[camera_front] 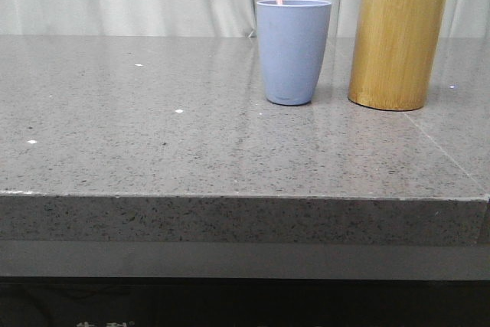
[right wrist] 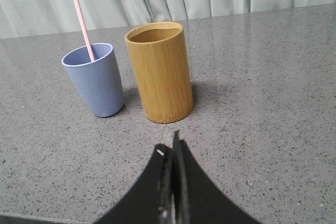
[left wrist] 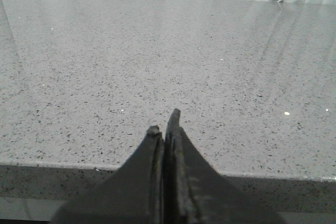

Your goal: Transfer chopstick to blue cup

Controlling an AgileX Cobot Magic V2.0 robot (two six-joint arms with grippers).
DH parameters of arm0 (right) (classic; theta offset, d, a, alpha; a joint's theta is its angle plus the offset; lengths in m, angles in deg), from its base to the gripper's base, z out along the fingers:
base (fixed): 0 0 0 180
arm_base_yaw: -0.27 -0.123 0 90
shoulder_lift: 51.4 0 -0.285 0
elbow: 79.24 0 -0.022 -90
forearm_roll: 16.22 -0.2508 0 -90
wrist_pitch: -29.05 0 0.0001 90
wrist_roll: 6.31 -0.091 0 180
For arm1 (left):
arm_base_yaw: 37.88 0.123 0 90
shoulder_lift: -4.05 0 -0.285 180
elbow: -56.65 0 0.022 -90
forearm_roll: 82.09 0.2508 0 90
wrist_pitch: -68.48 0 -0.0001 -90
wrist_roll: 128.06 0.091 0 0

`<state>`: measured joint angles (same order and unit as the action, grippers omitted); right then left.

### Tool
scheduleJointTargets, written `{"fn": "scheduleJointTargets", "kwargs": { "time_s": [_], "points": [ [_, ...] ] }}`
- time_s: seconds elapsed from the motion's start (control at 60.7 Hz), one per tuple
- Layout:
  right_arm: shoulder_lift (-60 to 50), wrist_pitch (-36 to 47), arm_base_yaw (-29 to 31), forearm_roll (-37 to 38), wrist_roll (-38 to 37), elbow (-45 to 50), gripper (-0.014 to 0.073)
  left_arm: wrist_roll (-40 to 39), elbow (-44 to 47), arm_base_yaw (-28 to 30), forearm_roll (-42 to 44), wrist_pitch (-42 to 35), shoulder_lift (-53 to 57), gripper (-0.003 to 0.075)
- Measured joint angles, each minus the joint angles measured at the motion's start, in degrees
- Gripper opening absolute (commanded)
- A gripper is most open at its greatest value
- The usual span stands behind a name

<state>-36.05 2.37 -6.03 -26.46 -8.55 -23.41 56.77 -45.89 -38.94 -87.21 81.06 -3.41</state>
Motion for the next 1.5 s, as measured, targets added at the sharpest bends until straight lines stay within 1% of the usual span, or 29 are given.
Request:
{"fn": "scheduleJointTargets", "kwargs": {
  "time_s": [0.676, 0.824, 0.923, 1.022, 1.121, 1.269, 1.5],
  "points": [
    [0.00, 0.56, 0.00, 0.00, 0.00, 0.56, -0.0052, 0.00, 0.00, 0.00, 0.02, -0.04, 0.00, -0.0018],
    [-0.11, 5.61, 0.67, 0.00, 0.94, 4.56, -0.0052, 0.00, 0.00, 0.00, 0.02, -0.13, 0.00, -0.0018],
    [-1.73, 10.25, 2.23, 0.00, 1.46, 8.01, -0.0052, 0.00, 0.00, 0.00, 0.02, -0.13, 0.00, -0.0018],
    [-4.26, 13.00, 3.94, 0.00, 1.47, 11.57, -0.0052, -0.02, 0.00, 0.00, 0.02, -0.13, 0.00, -0.0018],
    [-7.48, 13.69, 5.22, 0.51, 1.57, 15.94, -0.0052, -0.02, 0.00, 0.00, 0.02, -0.13, 0.00, -0.0018],
    [-8.10, 14.36, 5.85, 0.65, 1.57, 21.62, -0.0052, -0.02, 0.00, 0.00, 0.02, -0.13, 0.00, -0.0018],
    [-8.10, 15.81, 5.97, 0.75, 1.57, 22.92, -0.0052, -0.02, 0.00, 0.00, 0.02, -0.13, 0.00, -0.0018]
  ]
}}
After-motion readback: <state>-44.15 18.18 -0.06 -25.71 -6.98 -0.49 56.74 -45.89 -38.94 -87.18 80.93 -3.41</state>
